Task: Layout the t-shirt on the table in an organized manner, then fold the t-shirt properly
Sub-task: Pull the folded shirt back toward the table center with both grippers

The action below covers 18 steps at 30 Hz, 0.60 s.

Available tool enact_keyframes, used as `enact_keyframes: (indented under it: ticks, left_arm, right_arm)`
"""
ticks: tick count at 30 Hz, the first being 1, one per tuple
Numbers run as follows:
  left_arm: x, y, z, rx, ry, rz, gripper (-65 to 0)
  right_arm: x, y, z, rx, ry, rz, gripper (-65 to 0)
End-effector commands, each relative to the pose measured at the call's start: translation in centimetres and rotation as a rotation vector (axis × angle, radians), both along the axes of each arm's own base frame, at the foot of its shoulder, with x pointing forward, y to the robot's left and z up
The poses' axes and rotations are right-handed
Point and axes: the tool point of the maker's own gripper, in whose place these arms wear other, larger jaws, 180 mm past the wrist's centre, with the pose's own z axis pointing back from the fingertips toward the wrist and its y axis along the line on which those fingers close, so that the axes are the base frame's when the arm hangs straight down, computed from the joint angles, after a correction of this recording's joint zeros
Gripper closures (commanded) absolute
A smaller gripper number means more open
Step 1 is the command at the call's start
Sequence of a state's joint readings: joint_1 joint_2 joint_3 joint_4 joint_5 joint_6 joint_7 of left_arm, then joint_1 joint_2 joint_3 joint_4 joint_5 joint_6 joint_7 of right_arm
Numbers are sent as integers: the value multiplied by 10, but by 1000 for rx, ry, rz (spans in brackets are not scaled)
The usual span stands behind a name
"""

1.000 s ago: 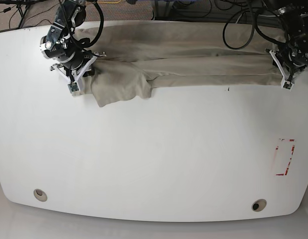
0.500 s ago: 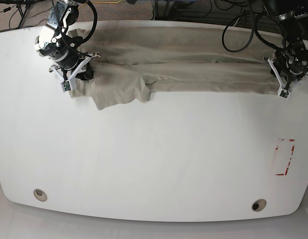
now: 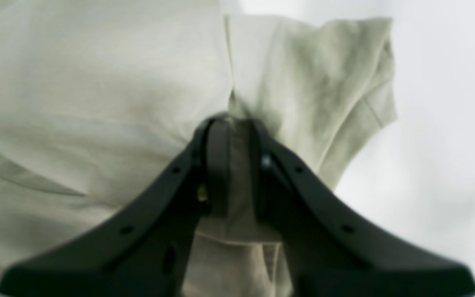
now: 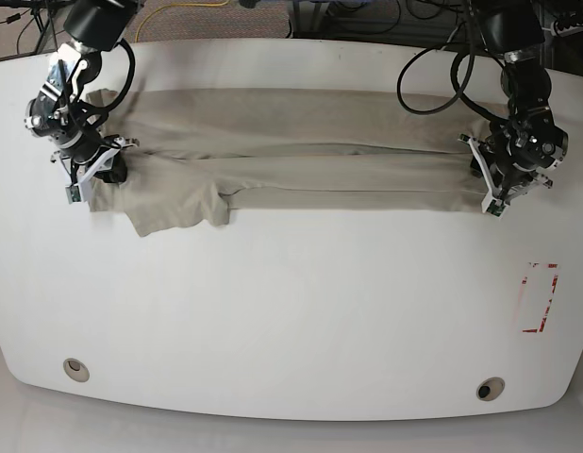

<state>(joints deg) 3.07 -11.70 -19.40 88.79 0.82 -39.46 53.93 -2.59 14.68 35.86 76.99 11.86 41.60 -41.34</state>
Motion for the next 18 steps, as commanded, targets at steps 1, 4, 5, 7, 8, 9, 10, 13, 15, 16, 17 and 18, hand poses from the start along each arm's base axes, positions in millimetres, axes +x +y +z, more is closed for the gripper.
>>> enact_keyframes:
  ticks: [1, 4, 5, 7, 8, 9, 10, 13, 15, 16, 17, 18]
  left_arm:
    - [-2, 2, -2, 28, 36, -13, -228]
    - [-1, 2, 1, 36, 45, -12, -228]
    - [2, 3, 3, 40, 47, -9, -228]
    - [7, 4, 7, 46, 42, -6, -229]
    - [11, 5, 10, 46, 33, -2, -229]
    - [13, 5, 12, 46, 29, -2, -229]
    - [16, 5, 14, 46, 21, -2, -231]
    - [24, 6, 23, 51, -9, -1, -250]
    - [28, 9, 32, 61, -36, 7, -290]
    - [30, 11, 39, 71, -53, 12, -321]
    - [30, 12, 43, 76, -61, 15, -343]
    - [32, 12, 47, 79, -72, 18, -364]
  right_arm:
    - [-9, -25, -5, -86, 97, -21, -87]
    - [-3, -26, 1, -95, 80, -18, -87]
    - [1, -27, 6, -105, 67, -15, -89]
    - [7, -28, 14, -119, 47, -9, -106]
    - [9, -28, 19, -130, 38, -6, -136]
    - [10, -27, 22, -135, 33, -3, -157]
    - [12, -27, 29, -151, 21, 2, -205]
    - [18, -27, 47, -192, -4, 15, -336]
    - [23, -25, 59, -214, -23, 22, -411]
    - [27, -23, 67, -224, -37, 25, -447]
    - [29, -21, 71, -229, -46, 26, -465]
    - [31, -20, 76, -241, -55, 28, -480]
